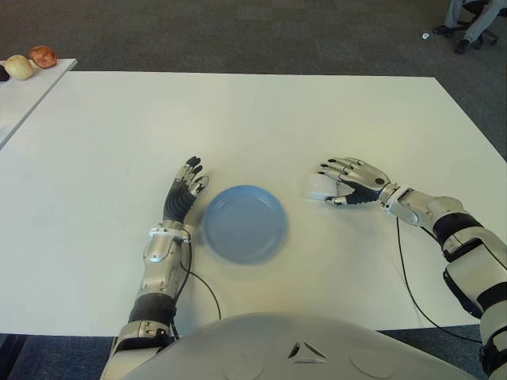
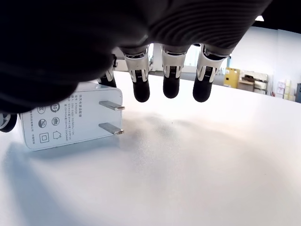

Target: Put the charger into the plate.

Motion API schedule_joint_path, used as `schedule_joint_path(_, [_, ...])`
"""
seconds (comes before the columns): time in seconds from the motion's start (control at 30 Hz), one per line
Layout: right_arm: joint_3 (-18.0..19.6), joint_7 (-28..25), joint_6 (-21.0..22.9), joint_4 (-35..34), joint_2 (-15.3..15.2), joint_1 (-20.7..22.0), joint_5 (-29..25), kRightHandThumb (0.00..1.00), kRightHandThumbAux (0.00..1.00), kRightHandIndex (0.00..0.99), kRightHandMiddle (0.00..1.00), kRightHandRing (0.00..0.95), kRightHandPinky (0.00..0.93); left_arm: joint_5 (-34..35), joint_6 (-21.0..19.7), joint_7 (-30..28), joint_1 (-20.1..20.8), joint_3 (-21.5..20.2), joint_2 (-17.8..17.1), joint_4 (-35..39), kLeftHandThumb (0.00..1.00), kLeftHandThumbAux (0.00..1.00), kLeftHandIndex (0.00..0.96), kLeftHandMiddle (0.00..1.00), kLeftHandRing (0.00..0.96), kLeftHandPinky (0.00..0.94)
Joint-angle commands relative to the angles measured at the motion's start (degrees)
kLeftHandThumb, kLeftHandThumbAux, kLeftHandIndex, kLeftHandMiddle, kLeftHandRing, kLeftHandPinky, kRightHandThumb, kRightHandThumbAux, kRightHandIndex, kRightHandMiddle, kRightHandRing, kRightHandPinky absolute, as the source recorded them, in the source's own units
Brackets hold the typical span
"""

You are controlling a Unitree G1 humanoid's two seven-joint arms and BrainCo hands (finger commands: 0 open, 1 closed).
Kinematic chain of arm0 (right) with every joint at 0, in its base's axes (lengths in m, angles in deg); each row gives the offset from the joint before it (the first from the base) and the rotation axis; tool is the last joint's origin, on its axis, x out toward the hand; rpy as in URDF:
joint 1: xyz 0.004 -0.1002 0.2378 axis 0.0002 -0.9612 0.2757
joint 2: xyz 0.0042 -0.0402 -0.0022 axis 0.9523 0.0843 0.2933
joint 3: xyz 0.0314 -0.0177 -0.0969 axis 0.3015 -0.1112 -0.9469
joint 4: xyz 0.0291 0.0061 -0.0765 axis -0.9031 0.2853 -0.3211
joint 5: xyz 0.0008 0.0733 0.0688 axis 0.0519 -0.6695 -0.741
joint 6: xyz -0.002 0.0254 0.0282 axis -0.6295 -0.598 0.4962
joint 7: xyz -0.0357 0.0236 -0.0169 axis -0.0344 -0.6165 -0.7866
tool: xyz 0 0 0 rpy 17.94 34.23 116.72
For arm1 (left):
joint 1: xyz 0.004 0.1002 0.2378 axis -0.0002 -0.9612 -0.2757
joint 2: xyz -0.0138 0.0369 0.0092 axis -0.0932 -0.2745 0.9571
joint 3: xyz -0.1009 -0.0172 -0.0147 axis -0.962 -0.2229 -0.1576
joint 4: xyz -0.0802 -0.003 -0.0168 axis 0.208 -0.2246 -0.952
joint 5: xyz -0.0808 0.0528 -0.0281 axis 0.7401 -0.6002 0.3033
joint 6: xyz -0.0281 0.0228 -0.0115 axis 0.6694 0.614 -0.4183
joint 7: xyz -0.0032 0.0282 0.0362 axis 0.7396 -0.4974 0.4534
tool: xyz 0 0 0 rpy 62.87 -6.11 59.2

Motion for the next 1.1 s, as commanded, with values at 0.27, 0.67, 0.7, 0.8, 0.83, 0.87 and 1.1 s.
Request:
schedule_joint_path(0.27, [1.5,-3.1,-1.0,-3.7,0.1,0.2,-2.3,0.280,0.277,0.074,0.150,0.149,0.154,-0.1,-2.9,-0.1,-2.7,-0.2,0.5,-5.1,0.000,0.569,0.013,0.065,0.057,0.072])
schedule_joint_path(0.67, [3.3,2.5,2.3,-1.4,2.4,0.1,-3.1,0.697,0.671,0.426,0.762,0.761,0.801,-0.3,-2.4,0.3,-2.3,-0.2,0.8,-5.7,0.000,0.579,0.015,0.059,0.050,0.067])
schedule_joint_path(0.7, [3.4,3.0,2.6,-1.4,2.5,0.0,-3.2,0.709,0.683,0.431,0.787,0.786,0.821,-0.3,-2.4,0.3,-2.3,-0.2,0.8,-5.7,0.000,0.579,0.016,0.060,0.050,0.067])
schedule_joint_path(0.8, [3.9,4.5,3.2,-1.6,2.7,-0.6,-3.6,0.726,0.698,0.438,0.827,0.825,0.845,-0.5,-2.2,0.5,-2.1,-0.2,0.9,-5.9,0.000,0.578,0.017,0.063,0.054,0.071])
schedule_joint_path(0.83, [4.0,4.9,3.2,-1.7,2.7,-0.7,-3.7,0.728,0.700,0.438,0.832,0.831,0.848,-0.5,-2.2,0.5,-2.1,-0.2,0.9,-5.9,0.000,0.577,0.017,0.064,0.055,0.072])
schedule_joint_path(0.87, [4.1,5.1,3.2,-1.8,2.8,-0.8,-3.9,0.731,0.702,0.439,0.840,0.839,0.851,-0.4,-2.1,0.4,-2.1,-0.2,1.0,-6.0,0.000,0.577,0.017,0.065,0.056,0.073])
schedule_joint_path(1.1, [4.5,5.7,3.3,-2.7,2.8,-1.1,-4.2,0.737,0.706,0.441,0.869,0.868,0.863,-0.3,-1.8,0.3,-1.7,-0.2,1.1,-6.4,0.000,0.570,0.015,0.068,0.059,0.070])
